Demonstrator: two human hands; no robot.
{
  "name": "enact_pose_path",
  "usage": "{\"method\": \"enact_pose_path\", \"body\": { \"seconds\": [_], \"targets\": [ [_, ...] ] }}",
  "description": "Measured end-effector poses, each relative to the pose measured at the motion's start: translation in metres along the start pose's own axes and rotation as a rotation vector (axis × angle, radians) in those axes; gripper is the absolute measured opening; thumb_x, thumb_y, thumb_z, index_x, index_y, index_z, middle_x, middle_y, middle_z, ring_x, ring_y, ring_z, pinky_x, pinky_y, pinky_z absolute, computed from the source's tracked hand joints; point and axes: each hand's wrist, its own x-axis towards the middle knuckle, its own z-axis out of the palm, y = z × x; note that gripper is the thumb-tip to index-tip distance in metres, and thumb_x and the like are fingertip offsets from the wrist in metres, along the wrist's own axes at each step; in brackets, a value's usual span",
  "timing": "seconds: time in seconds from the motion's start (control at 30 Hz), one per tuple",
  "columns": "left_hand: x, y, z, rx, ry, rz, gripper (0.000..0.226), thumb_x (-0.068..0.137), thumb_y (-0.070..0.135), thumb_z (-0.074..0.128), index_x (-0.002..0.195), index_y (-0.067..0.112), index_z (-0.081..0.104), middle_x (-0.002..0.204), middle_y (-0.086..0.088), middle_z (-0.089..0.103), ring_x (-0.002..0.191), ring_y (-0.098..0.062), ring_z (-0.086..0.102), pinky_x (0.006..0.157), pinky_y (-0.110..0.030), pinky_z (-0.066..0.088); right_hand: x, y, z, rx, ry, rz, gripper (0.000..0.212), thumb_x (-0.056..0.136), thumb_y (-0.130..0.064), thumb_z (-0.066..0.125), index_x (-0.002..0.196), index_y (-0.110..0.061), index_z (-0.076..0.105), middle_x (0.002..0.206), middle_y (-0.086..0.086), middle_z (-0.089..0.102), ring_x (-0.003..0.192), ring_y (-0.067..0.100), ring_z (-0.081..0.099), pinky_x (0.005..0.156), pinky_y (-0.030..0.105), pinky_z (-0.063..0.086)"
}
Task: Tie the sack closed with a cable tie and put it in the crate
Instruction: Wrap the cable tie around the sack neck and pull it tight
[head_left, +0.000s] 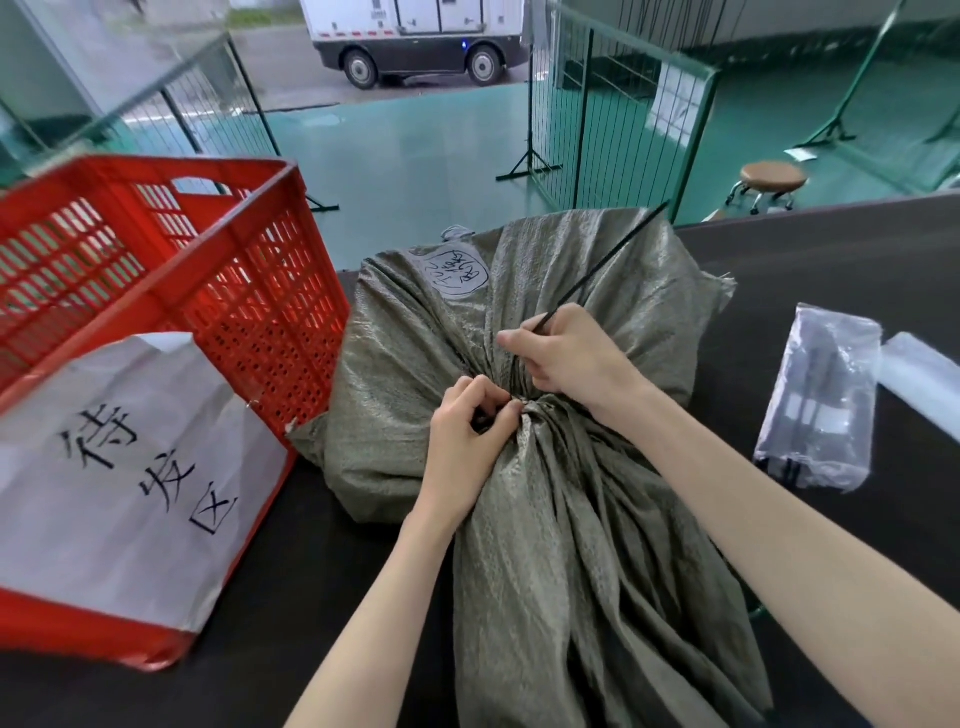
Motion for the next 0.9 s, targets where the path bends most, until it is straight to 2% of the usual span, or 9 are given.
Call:
{"method": "enact_pose_path", "body": {
  "seconds": [0.13, 0.23, 0.37, 0.47, 0.57, 0.67, 0.77, 0.9],
  "targets": [
    [0.002, 0.006, 0.000, 0.037, -0.010, -0.029, 0.024, 0.081, 0.025, 0.060, 0.065, 0.032, 0.043, 0.068, 0.007, 0.045, 0.075, -0.014, 0.045, 0.069, -0.021, 0.035, -0.002, -0.008, 0.001, -0.128, -0.014, 0.016, 0.046, 0.080, -0.031, 0.062, 0.041, -0.016, 0.043, 0.043, 0.006, 0.041, 0.042, 0.019, 0.035, 0.052, 0.034, 0.032],
    [0.004, 0.010, -0.004, 0.060, -0.046, -0.041, 0.019, 0.084, 0.024, 0.061, 0.068, 0.024, 0.051, 0.071, 0.004, 0.048, 0.079, -0.017, 0.047, 0.073, -0.025, 0.035, -0.006, -0.014, -0.001, -0.190, 0.026, 0.029, 0.039, 0.080, -0.031, 0.063, 0.050, -0.009, 0.052, 0.046, 0.008, 0.047, 0.042, 0.018, 0.040, 0.054, 0.036, 0.035],
    [0.007, 0.018, -0.007, 0.161, -0.045, -0.035, 0.009, 0.086, 0.020, 0.065, 0.081, 0.012, 0.065, 0.084, -0.001, 0.052, 0.094, -0.020, 0.048, 0.084, -0.028, 0.038, -0.015, -0.035, -0.003, -0.321, 0.031, 0.015, 0.035, 0.083, -0.023, 0.060, 0.053, -0.007, 0.054, 0.045, 0.004, 0.050, 0.039, 0.012, 0.042, 0.057, 0.032, 0.042],
    [0.011, 0.023, -0.006, 0.133, -0.038, -0.058, 0.007, 0.085, 0.019, 0.066, 0.083, 0.012, 0.068, 0.086, -0.001, 0.053, 0.090, -0.020, 0.055, 0.084, -0.029, 0.042, -0.017, -0.046, -0.004, -0.361, 0.023, 0.019, 0.031, 0.082, -0.020, 0.058, 0.063, 0.004, 0.059, 0.054, 0.010, 0.053, 0.047, 0.017, 0.046, 0.057, 0.033, 0.043],
    [0.008, 0.027, -0.009, 0.104, -0.007, -0.072, 0.009, 0.085, 0.017, 0.067, 0.085, 0.010, 0.071, 0.084, -0.002, 0.054, 0.074, -0.011, 0.056, 0.074, -0.019, 0.040, -0.026, -0.052, -0.010, -0.381, 0.038, 0.018, 0.030, 0.085, -0.019, 0.058, 0.061, -0.001, 0.059, 0.054, 0.009, 0.057, 0.045, 0.017, 0.050, 0.051, 0.028, 0.043],
    [0.003, 0.032, -0.011, 0.078, 0.029, -0.087, 0.010, 0.086, 0.016, 0.067, 0.087, 0.007, 0.072, 0.086, -0.004, 0.056, 0.070, -0.002, 0.054, 0.069, -0.005, 0.037, -0.039, -0.054, -0.018, -0.379, 0.079, 0.014, 0.031, 0.087, -0.018, 0.057, 0.059, -0.005, 0.058, 0.052, 0.006, 0.056, 0.044, 0.016, 0.050, 0.048, 0.024, 0.042],
    [-0.004, 0.036, -0.011, 0.031, 0.041, -0.112, 0.010, 0.086, 0.016, 0.067, 0.089, 0.008, 0.072, 0.091, -0.004, 0.057, 0.070, -0.003, 0.055, 0.071, -0.003, 0.039, -0.052, -0.049, -0.023, -0.362, 0.089, 0.032, 0.032, 0.088, -0.018, 0.057, 0.058, -0.006, 0.058, 0.053, 0.010, 0.057, 0.045, 0.018, 0.050, 0.050, 0.026, 0.041],
    [-0.011, 0.043, -0.011, -0.012, 0.090, -0.111, 0.012, 0.087, 0.020, 0.067, 0.091, 0.009, 0.071, 0.091, 0.000, 0.054, 0.070, -0.004, 0.056, 0.070, -0.004, 0.040, -0.070, -0.041, -0.029, -0.333, 0.117, 0.069, 0.031, 0.089, -0.017, 0.056, 0.060, -0.006, 0.058, 0.053, 0.009, 0.055, 0.044, 0.017, 0.048, 0.045, 0.020, 0.040]
  ]
}}
